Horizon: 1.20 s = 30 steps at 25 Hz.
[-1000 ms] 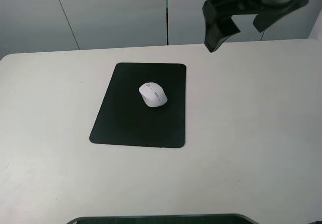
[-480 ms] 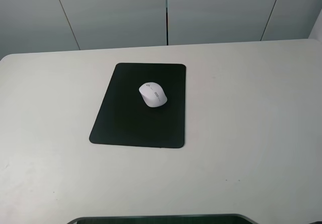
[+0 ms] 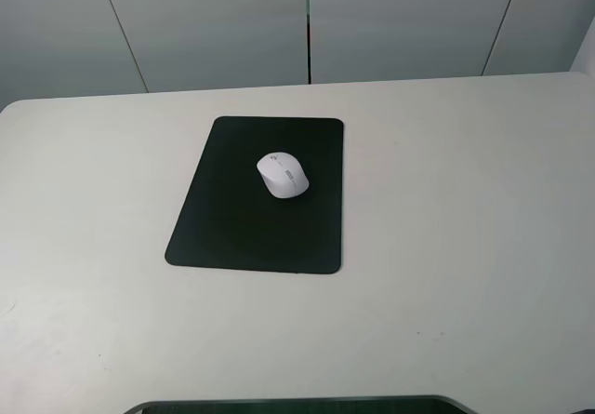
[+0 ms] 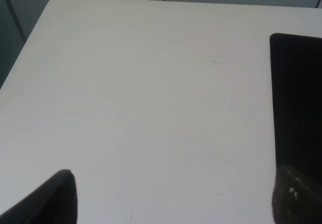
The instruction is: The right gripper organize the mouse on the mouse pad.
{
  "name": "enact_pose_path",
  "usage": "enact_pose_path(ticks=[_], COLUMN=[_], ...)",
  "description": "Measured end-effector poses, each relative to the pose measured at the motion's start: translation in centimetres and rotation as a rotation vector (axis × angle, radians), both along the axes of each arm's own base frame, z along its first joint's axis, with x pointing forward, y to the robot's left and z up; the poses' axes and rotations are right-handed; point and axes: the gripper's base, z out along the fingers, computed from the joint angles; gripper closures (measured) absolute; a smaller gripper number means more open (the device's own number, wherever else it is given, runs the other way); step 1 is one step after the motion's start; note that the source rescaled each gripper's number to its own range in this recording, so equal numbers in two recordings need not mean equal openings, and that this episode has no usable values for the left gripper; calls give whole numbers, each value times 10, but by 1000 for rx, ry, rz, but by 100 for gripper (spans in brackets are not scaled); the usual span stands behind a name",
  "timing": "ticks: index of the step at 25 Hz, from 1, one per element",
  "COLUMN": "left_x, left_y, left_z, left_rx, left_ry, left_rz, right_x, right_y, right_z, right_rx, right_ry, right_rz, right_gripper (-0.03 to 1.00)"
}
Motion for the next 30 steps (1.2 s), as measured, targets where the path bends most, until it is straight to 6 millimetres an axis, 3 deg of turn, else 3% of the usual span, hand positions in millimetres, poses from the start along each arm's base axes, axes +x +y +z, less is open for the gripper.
enact_pose_path(ticks=[13,22,30], left_x=[0,0,0], left_y=[0,0,0], left_z=[0,0,0], left_rx=[0,2,2], left_ry=[0,0,0], left_rz=[0,-1,-1], right_x=[-83,-70,-62], right_y=[6,12,13], right_z=[-29,-61,-64], right_rx=[-31,15,17], right_ry=[-332,-249,-302], right_rz=[110,158,166], right_gripper=[-3,-3,-3])
